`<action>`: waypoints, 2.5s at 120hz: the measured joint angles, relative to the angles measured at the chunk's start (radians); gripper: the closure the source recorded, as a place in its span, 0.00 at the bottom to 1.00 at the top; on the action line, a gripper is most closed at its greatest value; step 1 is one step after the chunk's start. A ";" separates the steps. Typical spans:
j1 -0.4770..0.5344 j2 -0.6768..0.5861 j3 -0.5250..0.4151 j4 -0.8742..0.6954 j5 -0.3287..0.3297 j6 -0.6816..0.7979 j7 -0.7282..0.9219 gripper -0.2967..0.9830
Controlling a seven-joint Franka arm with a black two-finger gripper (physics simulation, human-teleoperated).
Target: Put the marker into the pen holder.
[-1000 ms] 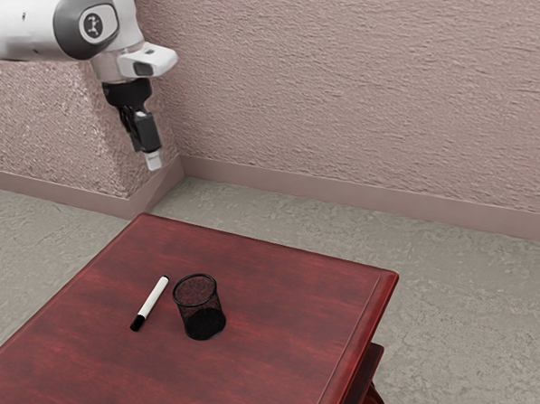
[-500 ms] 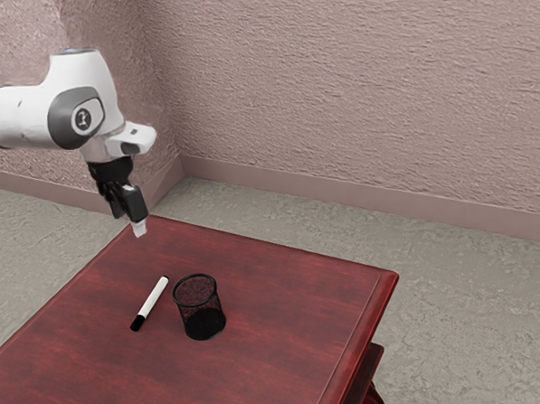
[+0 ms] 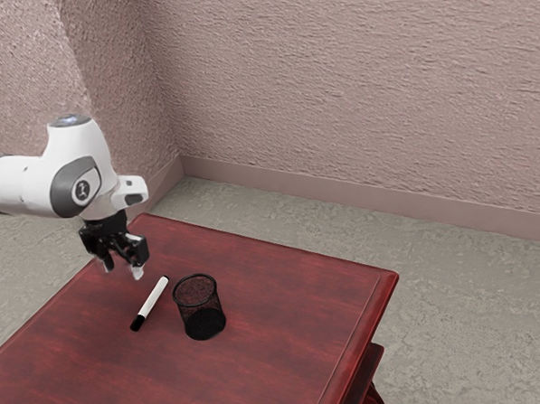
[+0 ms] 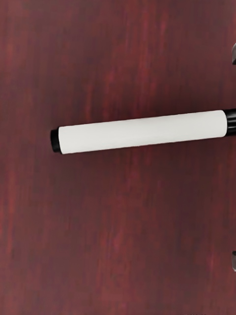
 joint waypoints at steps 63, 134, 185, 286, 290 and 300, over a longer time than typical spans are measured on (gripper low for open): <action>-0.040 0.257 -0.001 0.159 0.009 0.114 -0.272 0.56; -0.044 0.329 -0.001 0.187 0.016 0.134 -0.395 0.65; -0.047 0.230 0.000 0.178 0.038 0.121 -0.448 0.84; -0.255 -0.007 -0.004 0.180 0.051 -0.027 -0.484 0.85; -0.257 0.011 -0.005 0.190 0.051 -0.026 -0.485 0.85; -0.261 0.045 -0.006 0.198 0.052 -0.022 -0.489 0.85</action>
